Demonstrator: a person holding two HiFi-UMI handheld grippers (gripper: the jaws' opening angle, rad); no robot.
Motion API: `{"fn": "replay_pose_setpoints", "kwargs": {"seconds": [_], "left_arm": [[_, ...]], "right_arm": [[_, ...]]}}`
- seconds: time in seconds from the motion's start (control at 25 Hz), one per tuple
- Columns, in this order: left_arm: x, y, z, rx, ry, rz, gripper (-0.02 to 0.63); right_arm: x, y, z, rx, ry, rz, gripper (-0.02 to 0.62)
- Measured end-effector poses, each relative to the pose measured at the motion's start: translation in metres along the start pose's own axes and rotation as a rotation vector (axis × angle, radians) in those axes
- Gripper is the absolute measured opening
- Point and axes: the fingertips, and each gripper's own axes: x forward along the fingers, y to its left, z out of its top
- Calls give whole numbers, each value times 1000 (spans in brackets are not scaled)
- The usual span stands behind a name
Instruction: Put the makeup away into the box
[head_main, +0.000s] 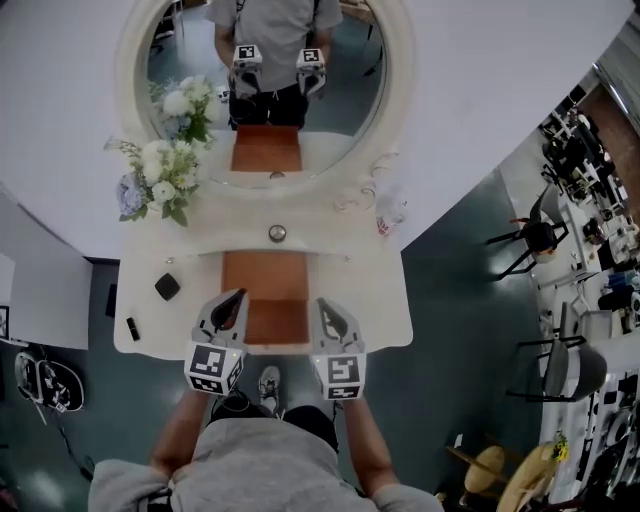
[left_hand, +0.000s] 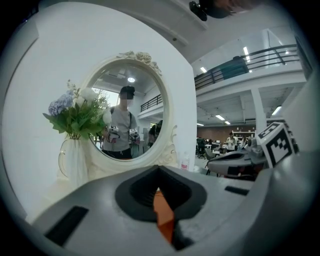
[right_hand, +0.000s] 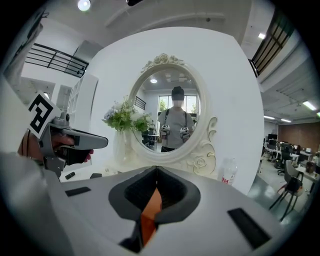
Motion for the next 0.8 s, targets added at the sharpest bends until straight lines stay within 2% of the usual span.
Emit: {"fn": "replay_pose_setpoints", "kwargs": {"seconds": [0.32, 0.6, 0.8], "left_arm": [[27, 44, -13, -31, 31, 62, 0], [37, 64, -20, -67, 41, 138, 0], [48, 77, -30, -110, 66, 217, 0]], "right_arm": [[65, 1, -1, -18, 44, 64, 14], [102, -7, -6, -39, 69, 123, 14], [136, -9, -14, -73, 112, 211, 14]]}}
